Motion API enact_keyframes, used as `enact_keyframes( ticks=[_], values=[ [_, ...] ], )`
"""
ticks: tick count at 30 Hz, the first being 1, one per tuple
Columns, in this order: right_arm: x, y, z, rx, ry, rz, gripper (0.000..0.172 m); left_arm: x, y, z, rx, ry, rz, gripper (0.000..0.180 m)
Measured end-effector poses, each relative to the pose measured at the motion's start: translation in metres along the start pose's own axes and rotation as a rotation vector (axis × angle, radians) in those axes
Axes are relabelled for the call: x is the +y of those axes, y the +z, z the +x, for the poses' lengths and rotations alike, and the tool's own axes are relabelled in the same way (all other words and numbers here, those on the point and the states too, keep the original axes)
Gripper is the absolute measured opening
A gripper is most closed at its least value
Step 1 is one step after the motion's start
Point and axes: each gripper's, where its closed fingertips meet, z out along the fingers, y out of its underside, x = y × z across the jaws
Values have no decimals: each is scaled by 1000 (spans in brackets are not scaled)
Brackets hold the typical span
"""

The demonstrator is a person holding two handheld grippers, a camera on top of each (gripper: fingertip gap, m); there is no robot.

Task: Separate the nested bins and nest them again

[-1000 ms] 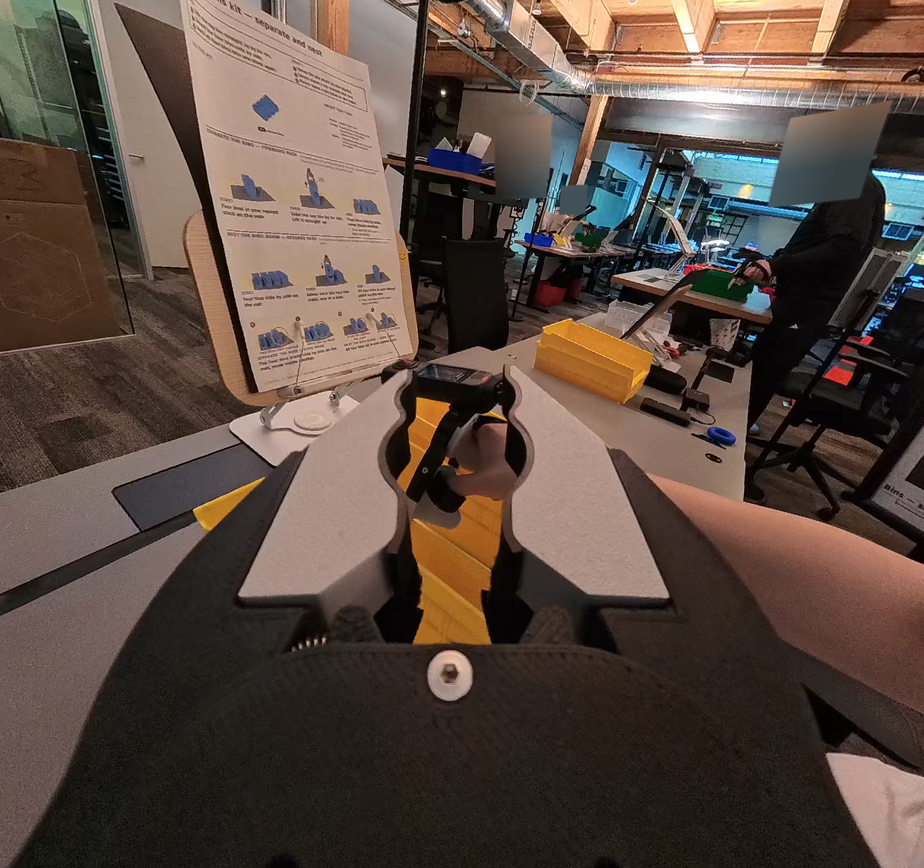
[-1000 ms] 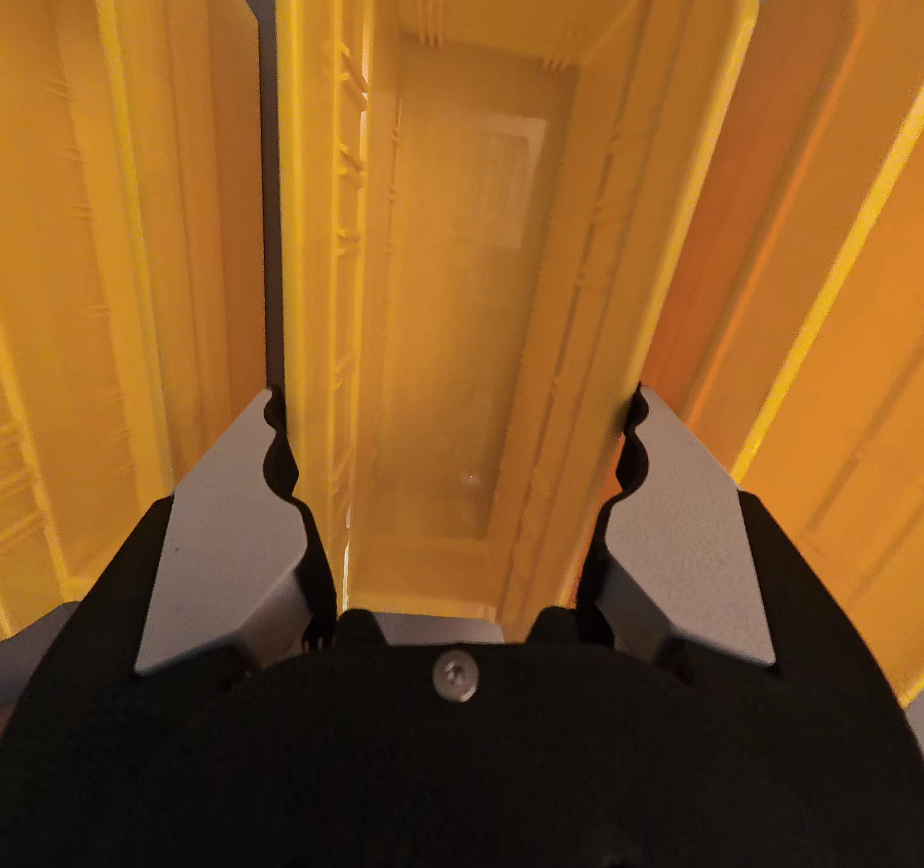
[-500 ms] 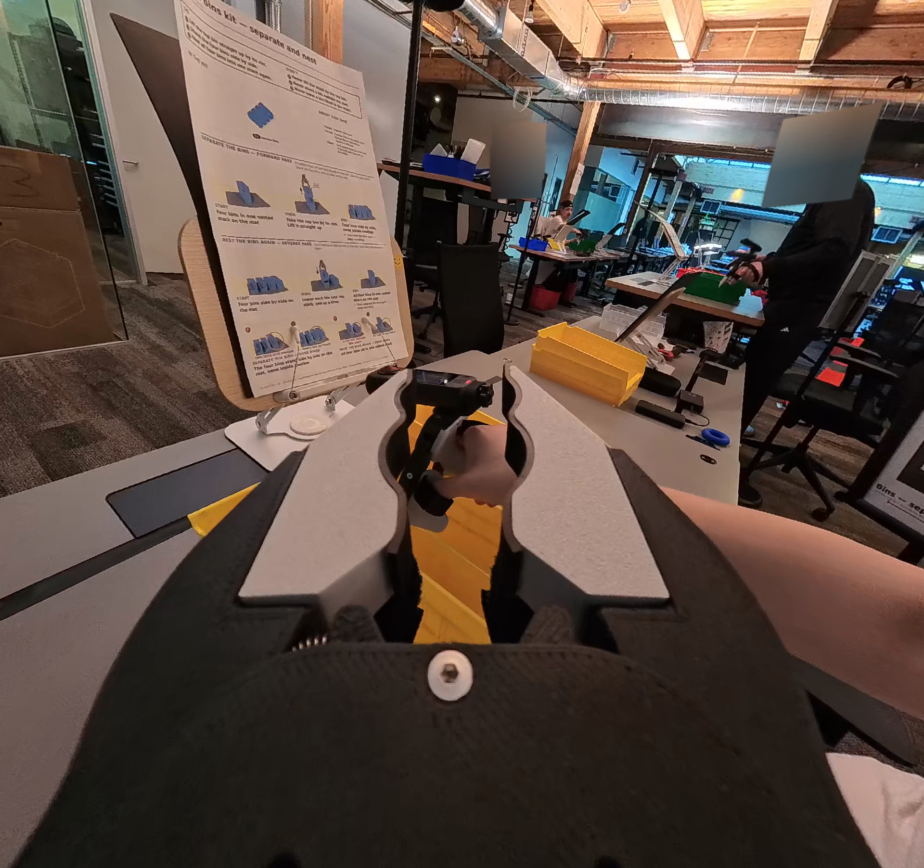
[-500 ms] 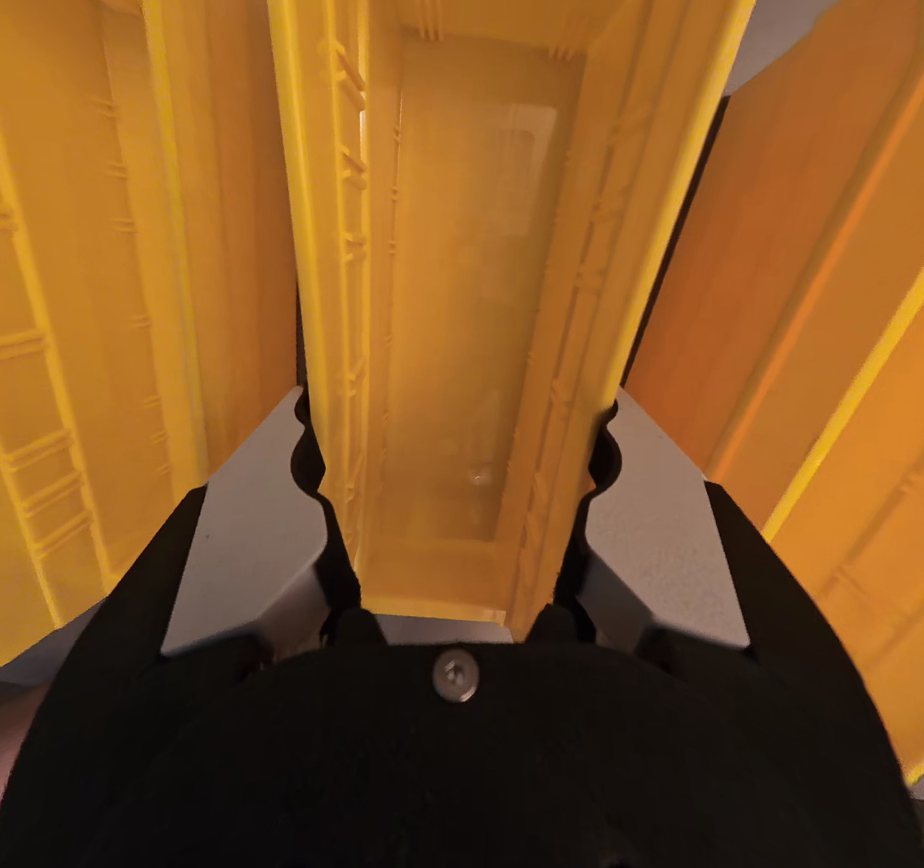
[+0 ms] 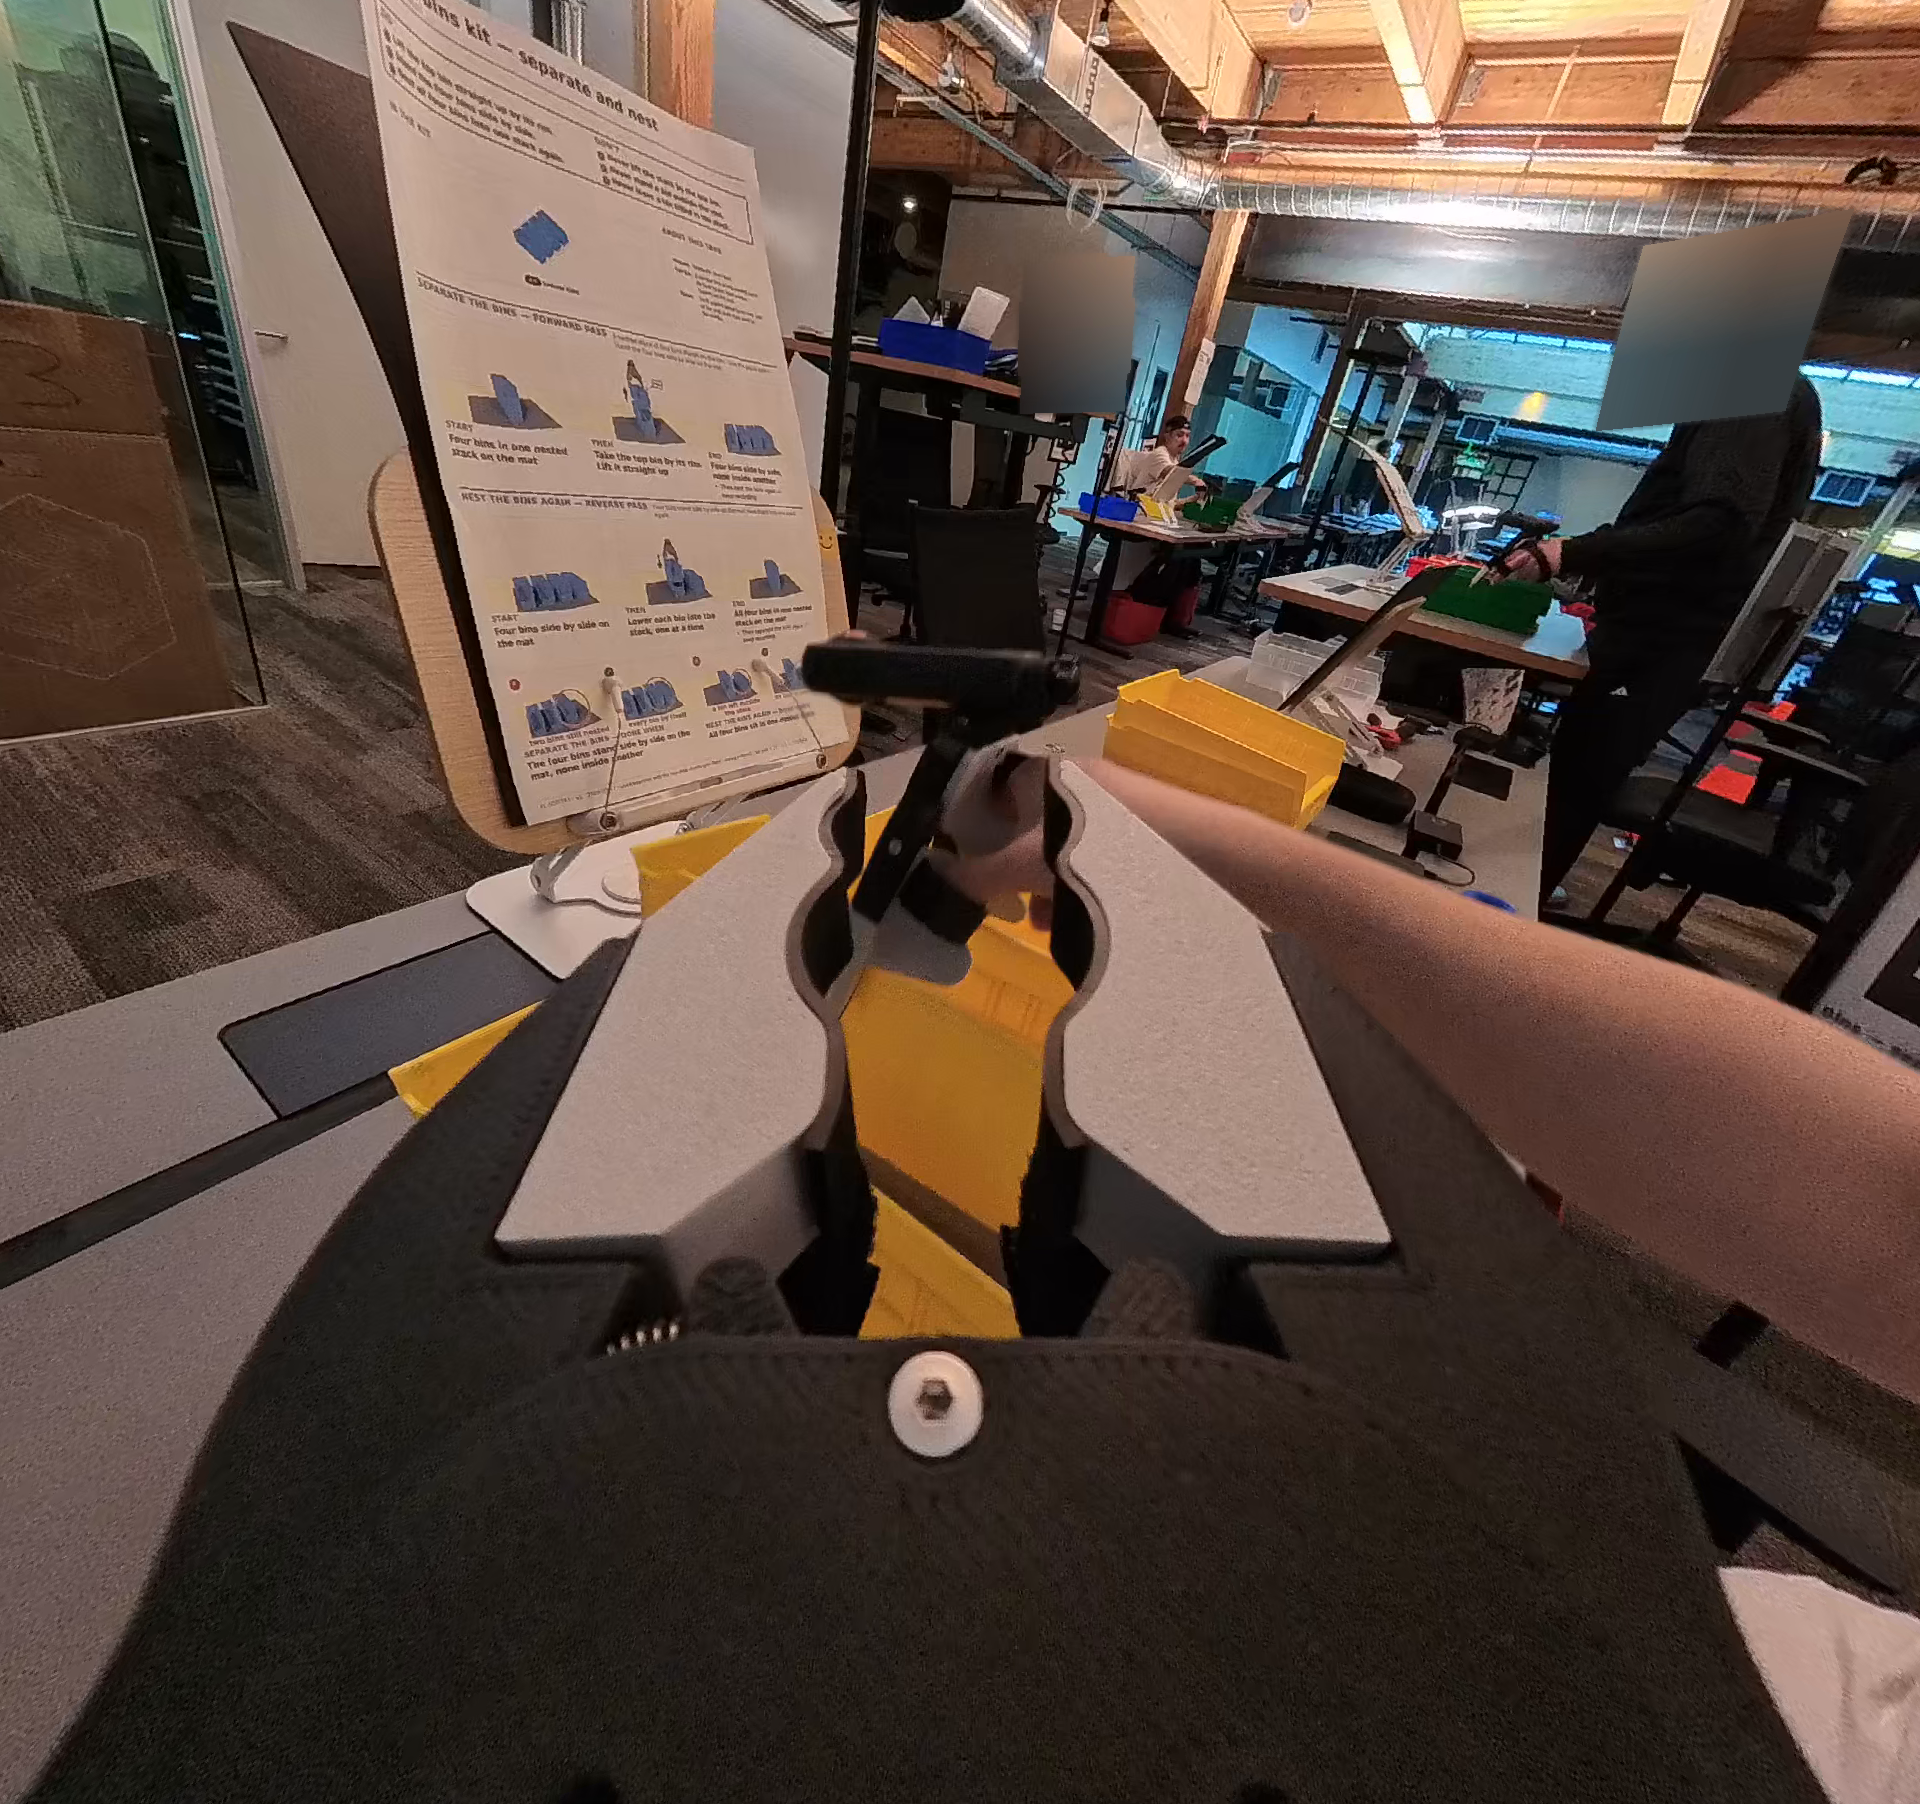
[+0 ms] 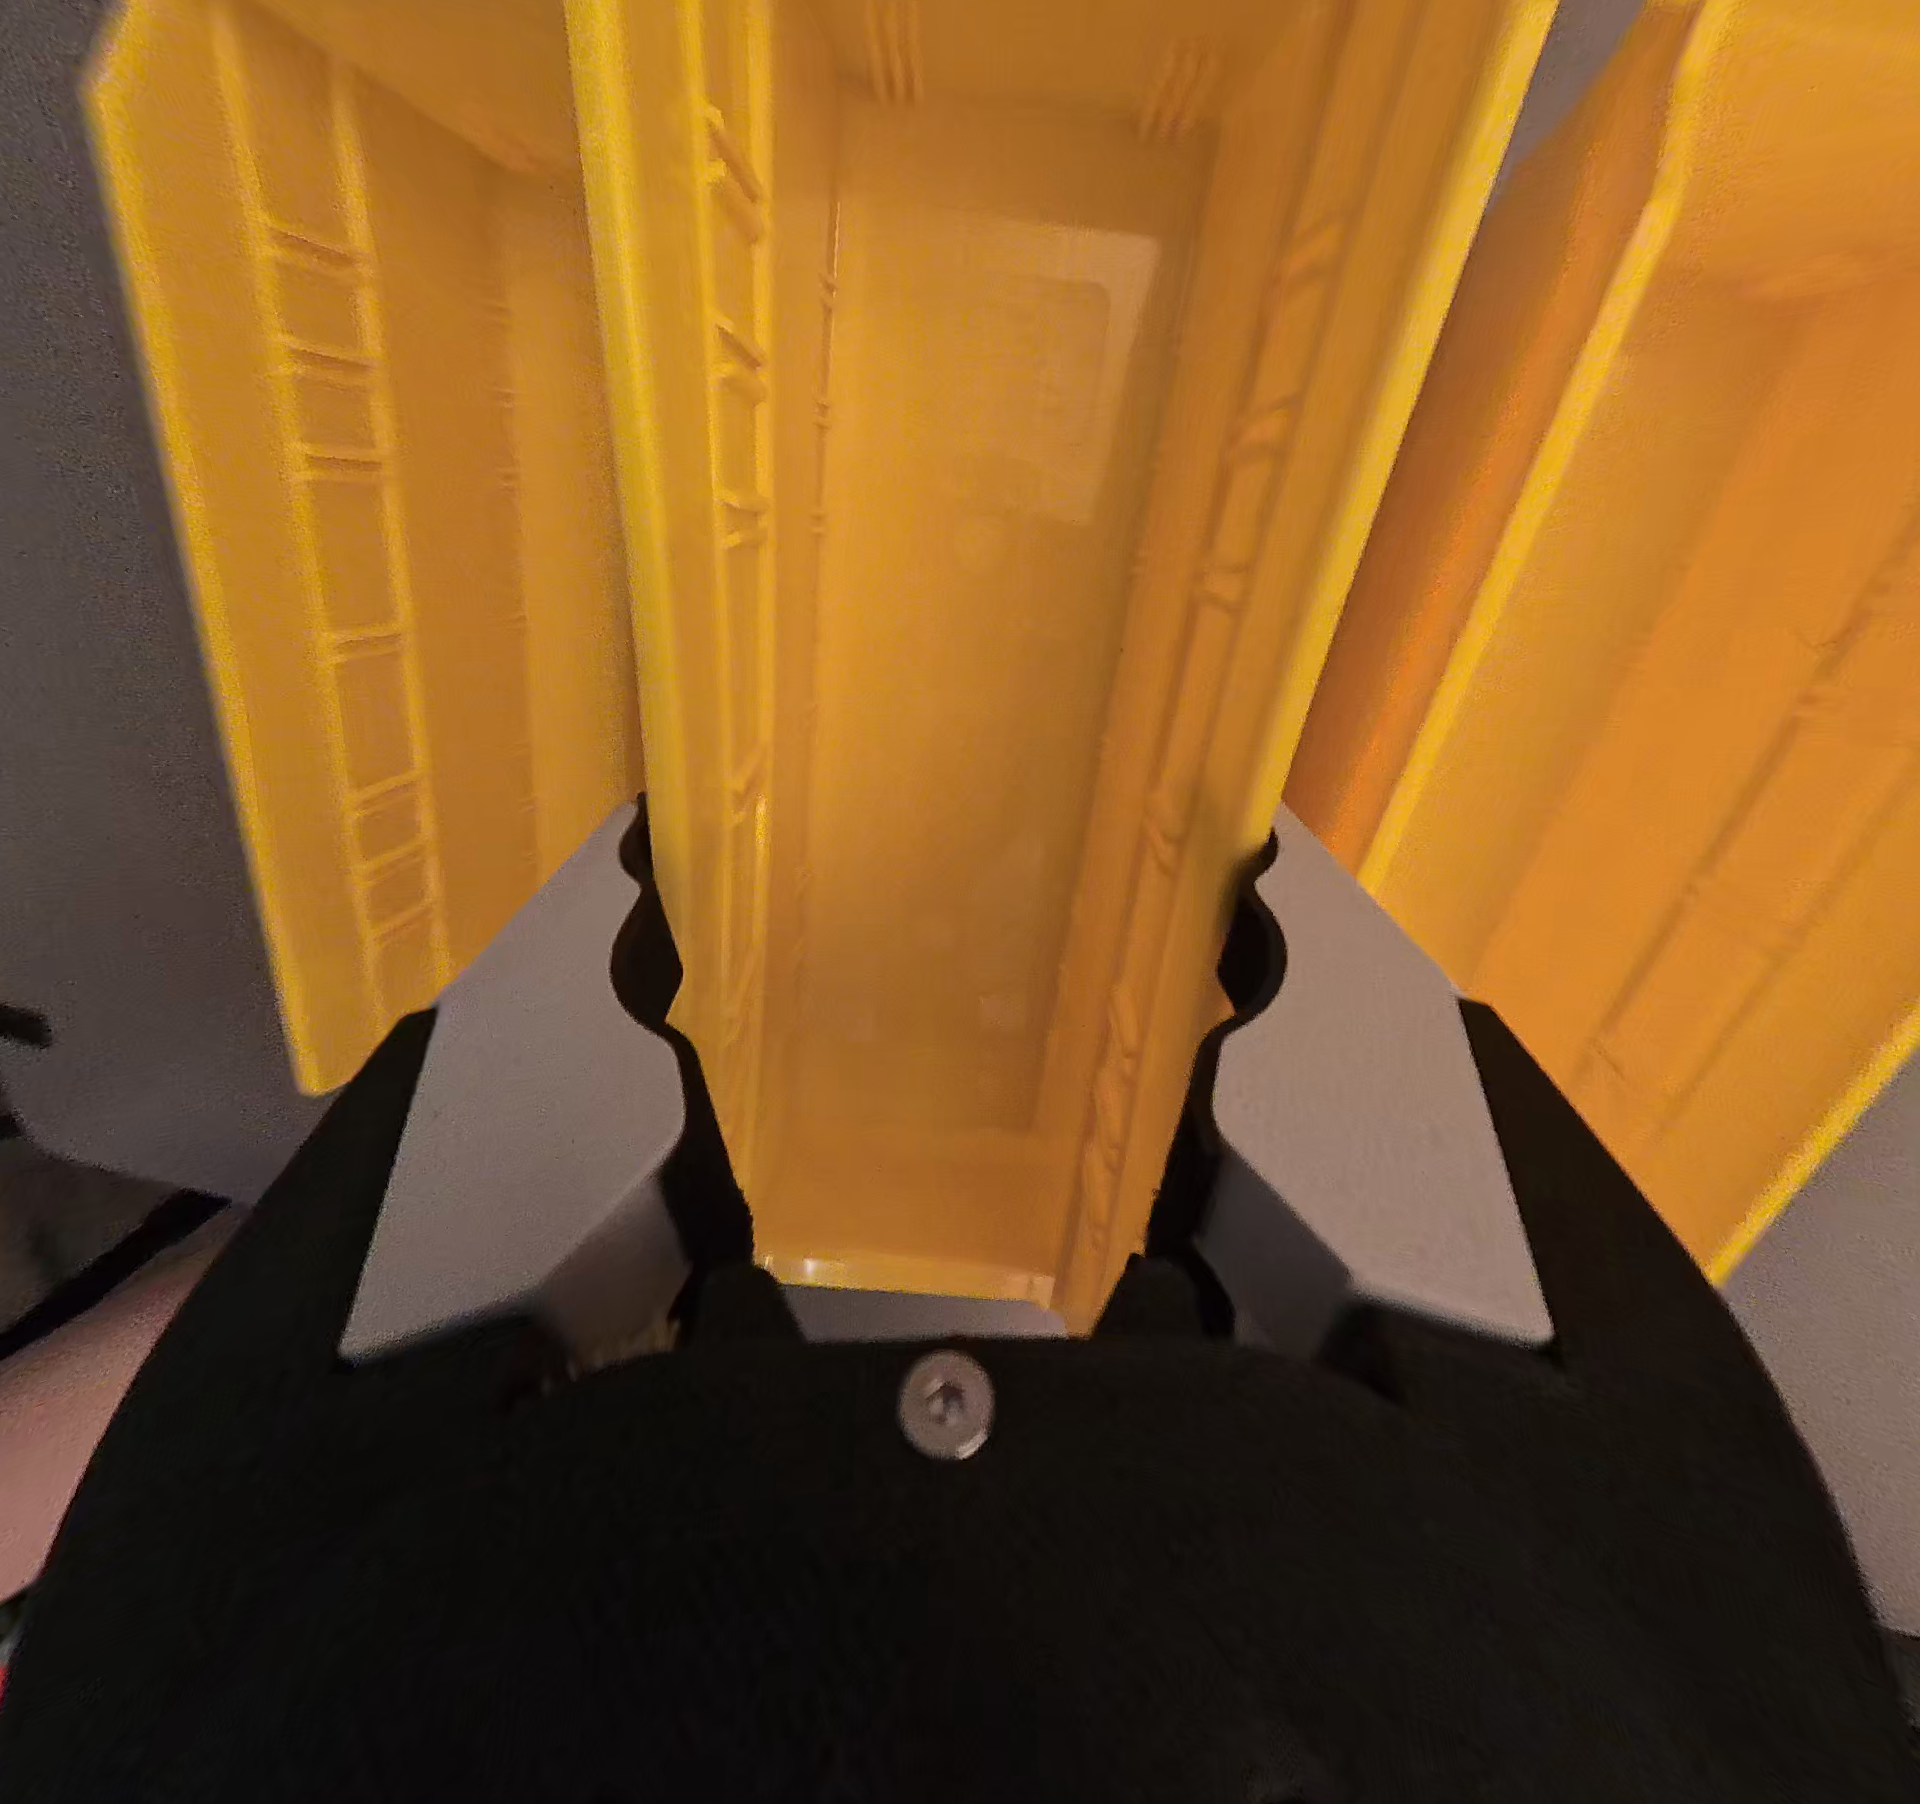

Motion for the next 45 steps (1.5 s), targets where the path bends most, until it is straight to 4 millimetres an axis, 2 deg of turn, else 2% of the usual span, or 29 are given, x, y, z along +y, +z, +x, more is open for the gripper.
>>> enact_keyframes(
  ticks=[4, 7, 11, 14, 16, 19, 25, 34, 45],
  values=[
    [-10, -49, -3, -43, -26, 46, 107, 0, 0, -1, -5, -2, 1, 33],
    [-15, -88, 6, -54, -38, 88, 107, 0, 0, -3, -9, -6, 0, 33],
    [-13, -123, 40, -14, -10, 116, 107, 1, 0, -3, -10, -6, -5, 34],
    [-7, -130, 72, 37, 19, 114, 107, 2, 1, -3, -10, -6, -10, 34],
    [-3, -126, 89, 57, 45, 111, 107, 2, 2, -3, -12, -4, -12, 34],
    [4, -110, 107, 63, 70, 77, 107, 3, 2, -4, -15, -4, -13, 34],
    [12, -74, 124, 57, 63, 27, 107, 3, 2, -6, -23, -7, -13, 34],
    [11, -40, 130, 68, 51, 17, 107, 4, 3, -9, -29, -11, -18, 34],
    [13, -24, 130, 100, 52, 49, 110, 6, 5, -7, -24, -6, -29, 34]
  ],
)
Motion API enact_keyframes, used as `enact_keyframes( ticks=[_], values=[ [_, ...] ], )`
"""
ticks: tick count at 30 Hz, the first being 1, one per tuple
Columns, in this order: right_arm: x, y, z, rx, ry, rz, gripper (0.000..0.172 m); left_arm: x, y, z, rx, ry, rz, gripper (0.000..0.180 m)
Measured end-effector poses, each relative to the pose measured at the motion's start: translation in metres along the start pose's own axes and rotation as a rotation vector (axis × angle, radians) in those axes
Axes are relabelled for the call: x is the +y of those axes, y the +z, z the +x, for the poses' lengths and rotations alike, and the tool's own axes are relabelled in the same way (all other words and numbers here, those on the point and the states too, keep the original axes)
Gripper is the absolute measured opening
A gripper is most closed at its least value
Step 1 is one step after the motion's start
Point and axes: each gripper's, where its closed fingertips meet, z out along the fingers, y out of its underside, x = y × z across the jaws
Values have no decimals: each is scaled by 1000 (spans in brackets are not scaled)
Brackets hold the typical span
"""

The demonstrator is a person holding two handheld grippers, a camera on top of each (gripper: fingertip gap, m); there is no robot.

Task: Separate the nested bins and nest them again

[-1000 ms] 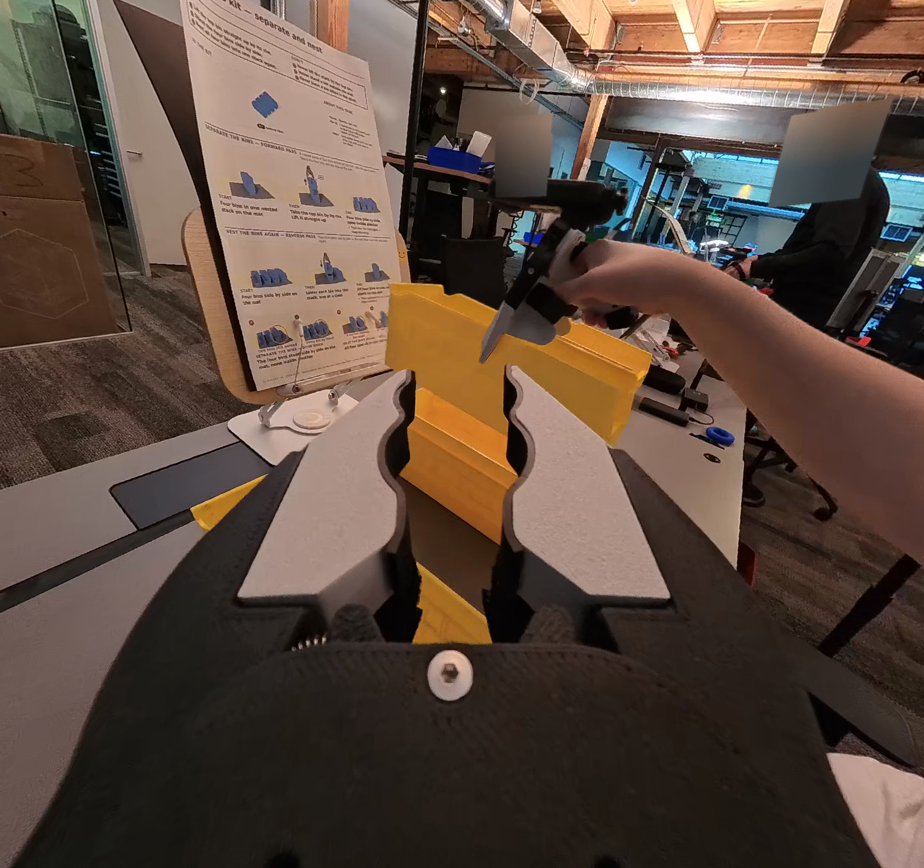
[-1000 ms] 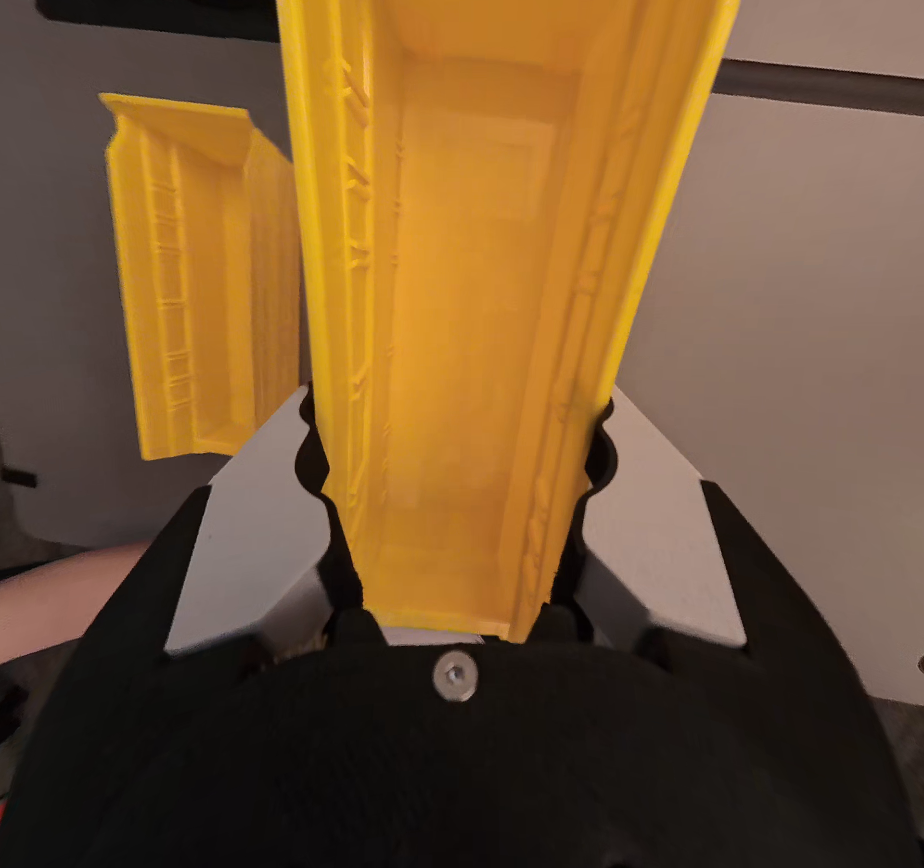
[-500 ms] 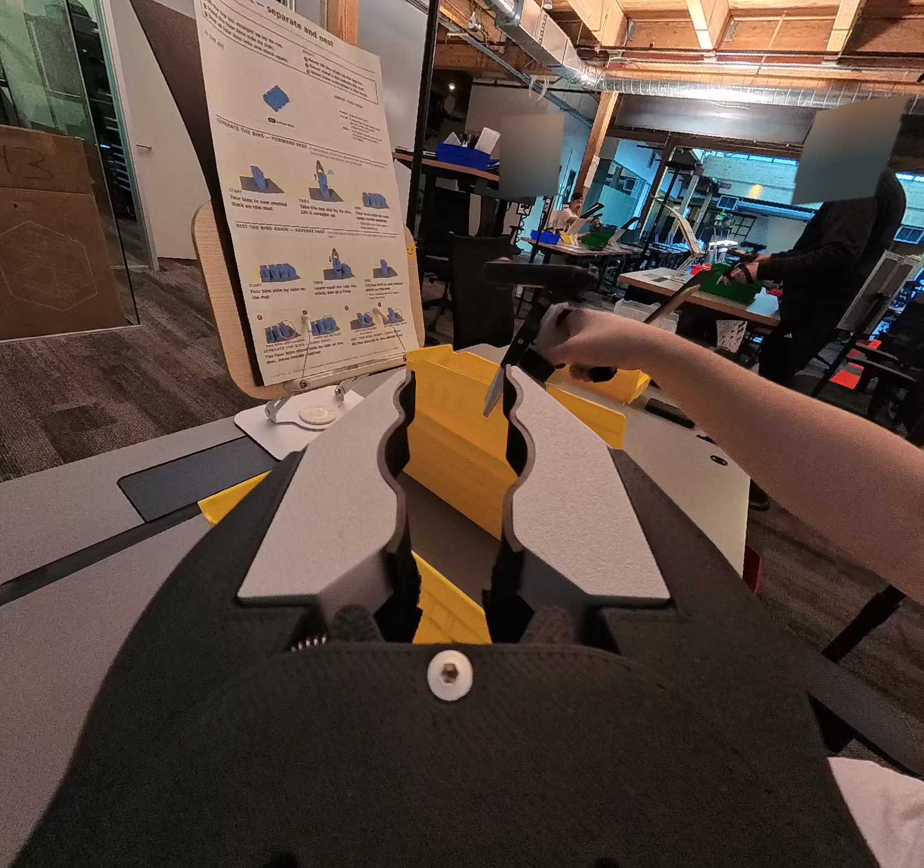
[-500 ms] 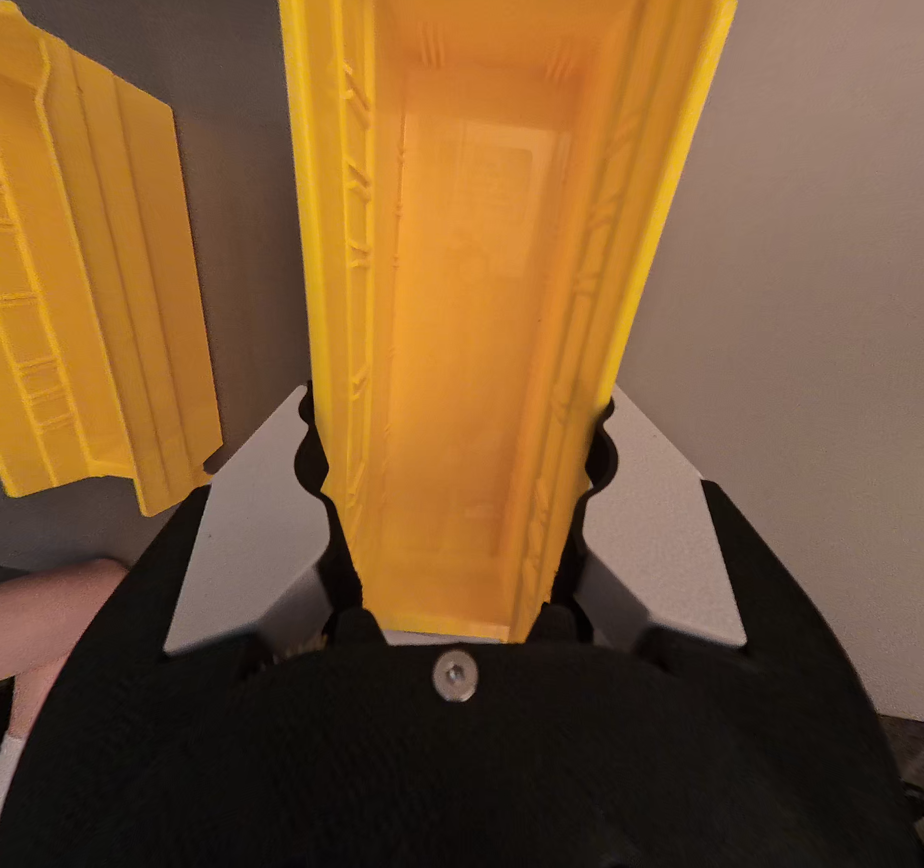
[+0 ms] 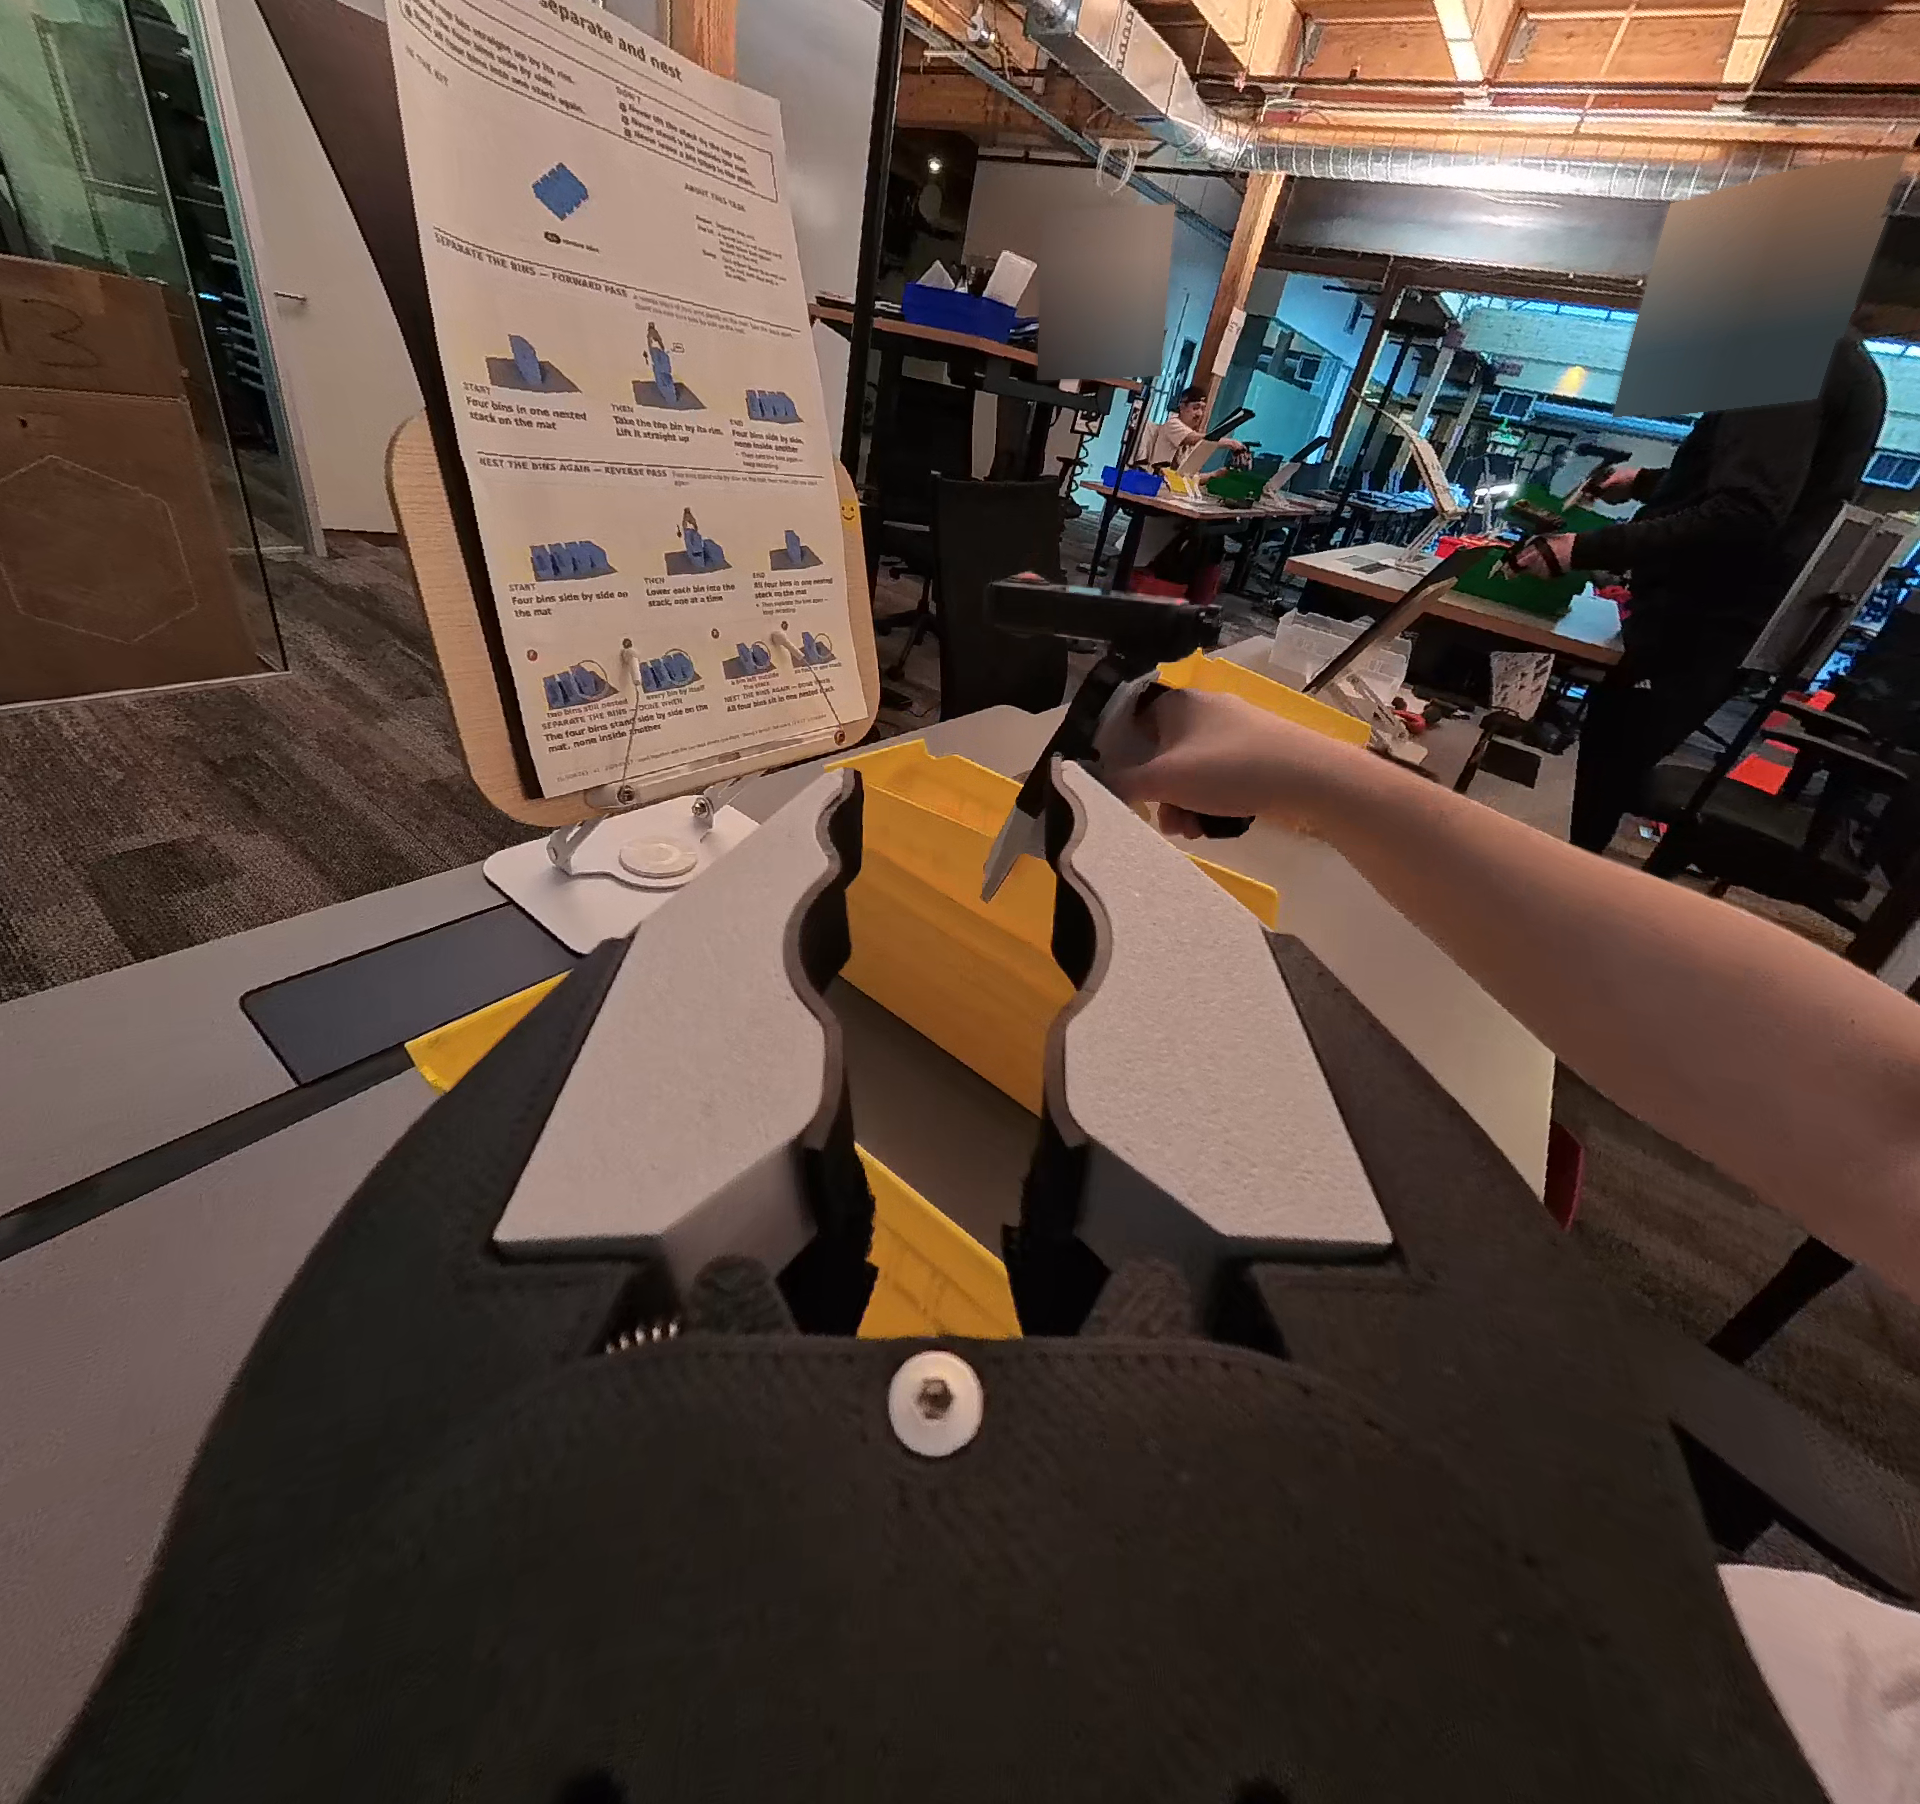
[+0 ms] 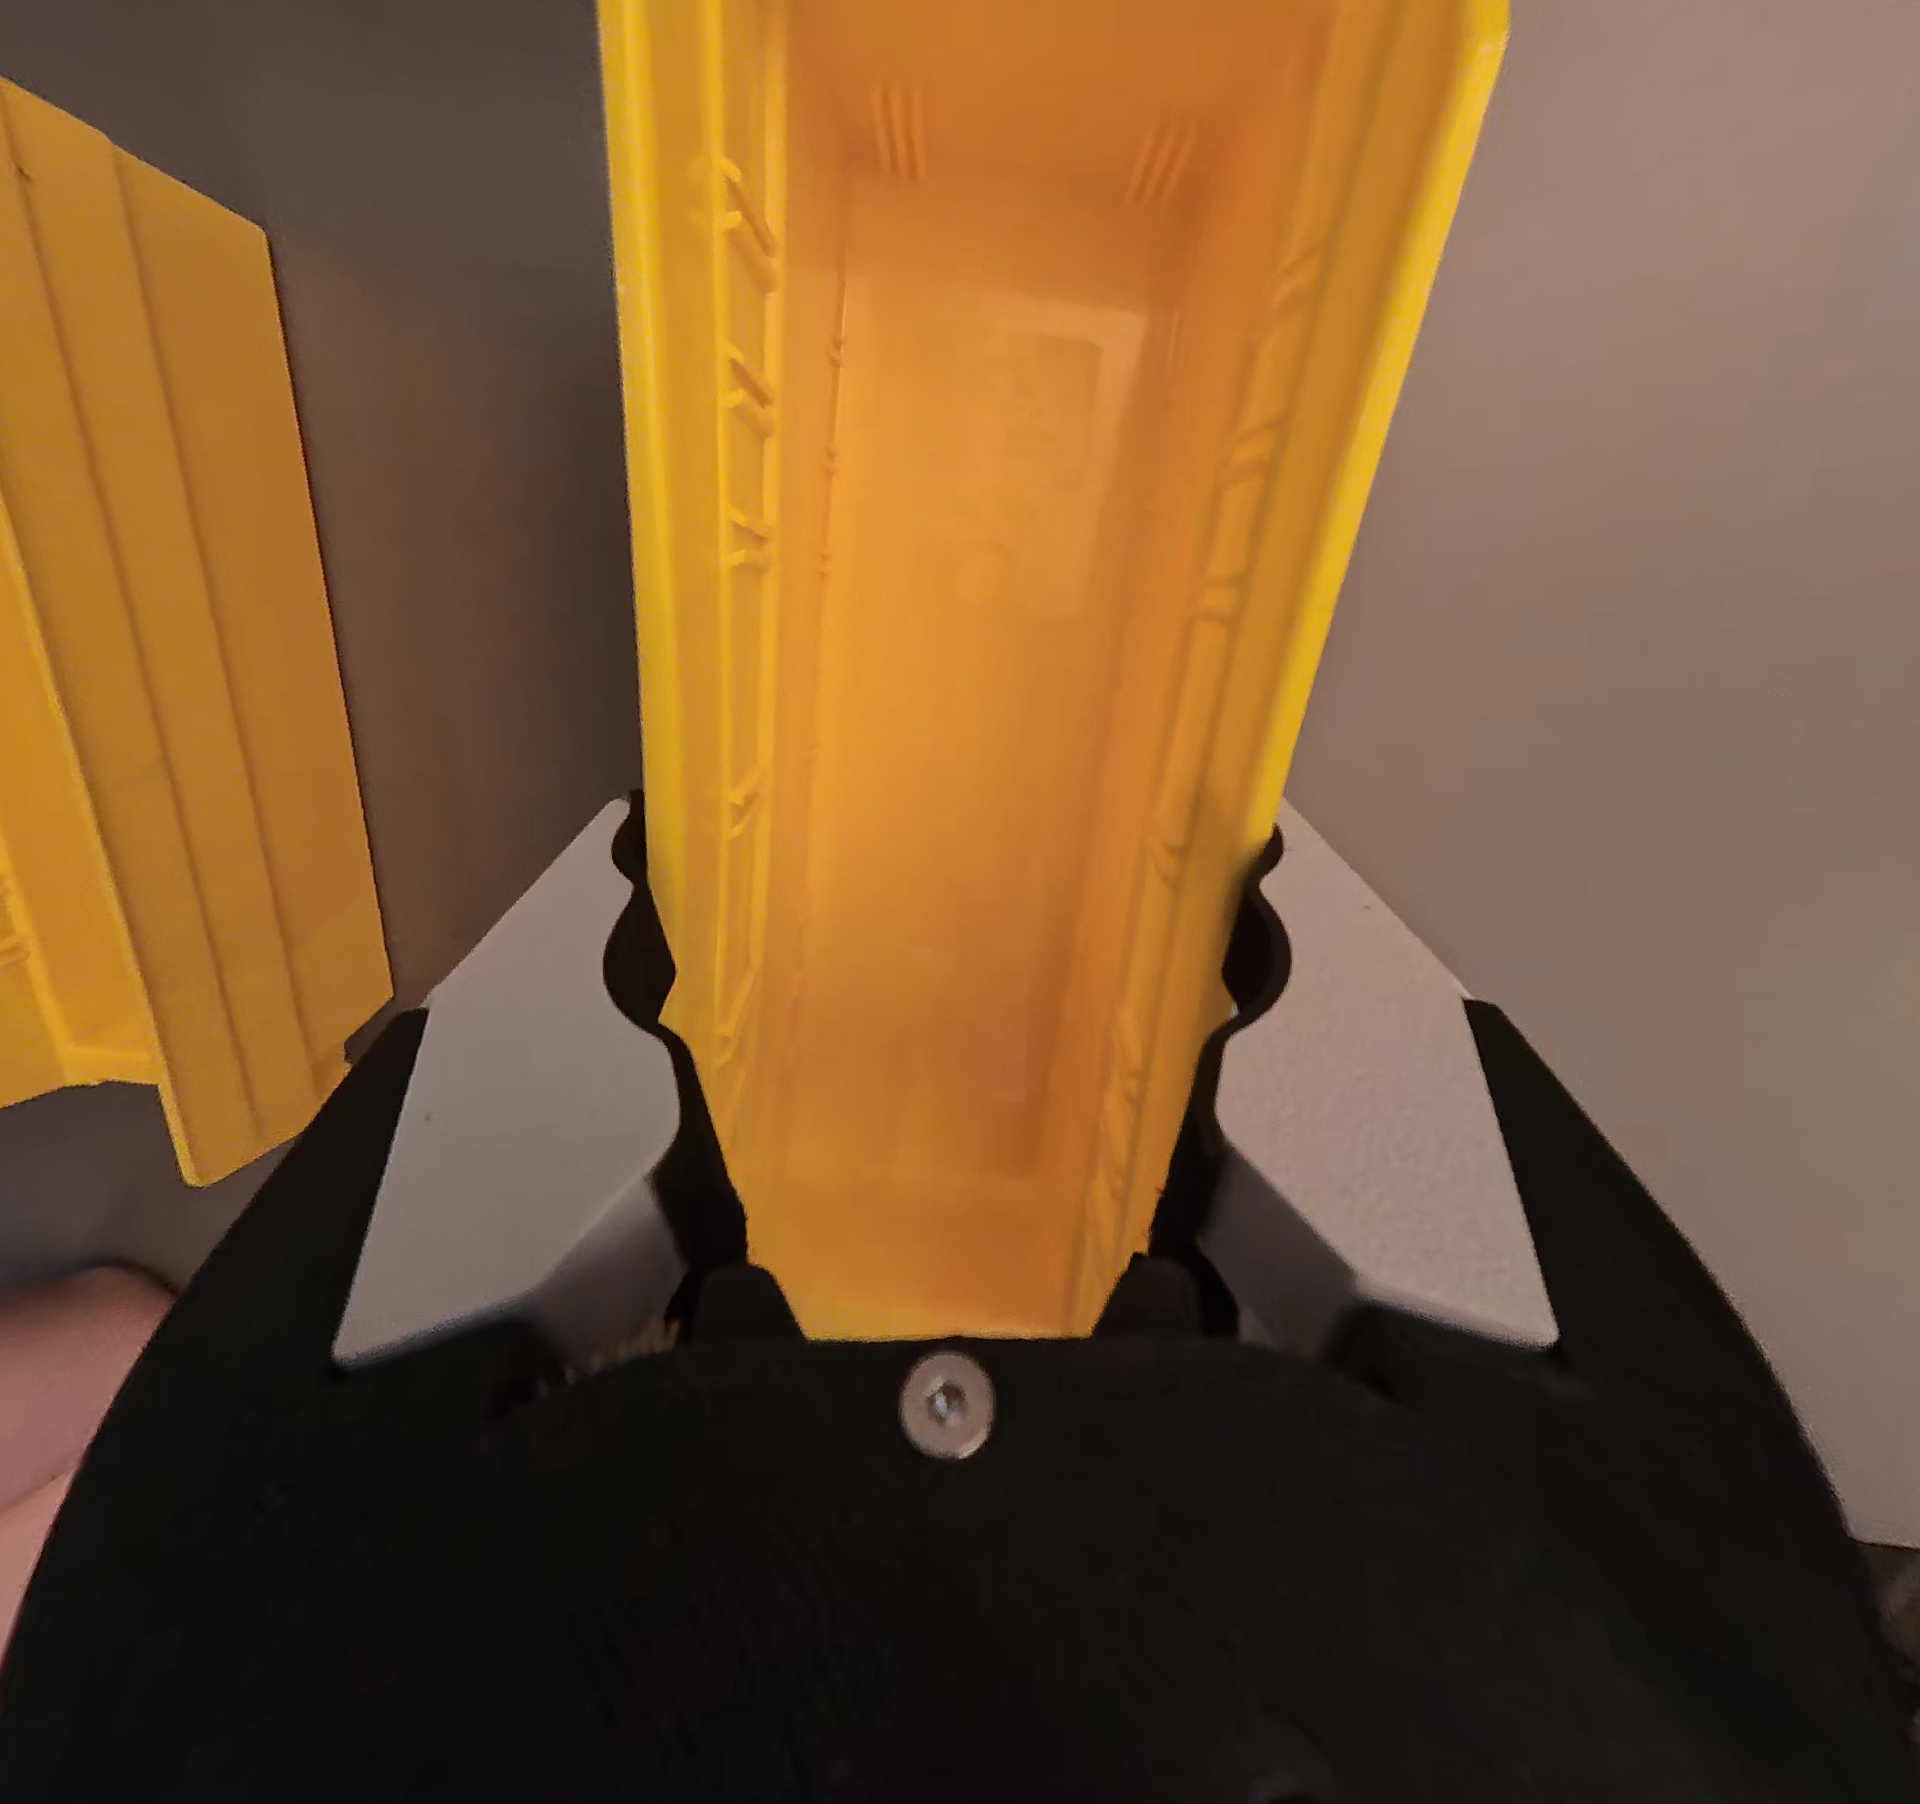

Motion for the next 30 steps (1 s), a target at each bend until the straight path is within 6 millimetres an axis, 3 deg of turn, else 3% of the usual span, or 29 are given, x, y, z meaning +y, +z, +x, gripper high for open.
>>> enact_keyframes(
  ticks=[5, 13, 24, 30],
  values=[
    [0, 4, 0, 10, 11, 10, 121, 0, 0, 1, 2, 3, -1, 34],
    [-5, 3, 1, 0, -3, 68, 105, 0, -1, -2, -4, -3, 4, 34],
    [-8, 3, -1, 19, -22, 146, 102, 2, 2, 1, 2, 3, -9, 34],
    [5, 12, 0, 24, -6, 67, 126, 2, 1, 0, 0, 0, -6, 34]
  ],
)
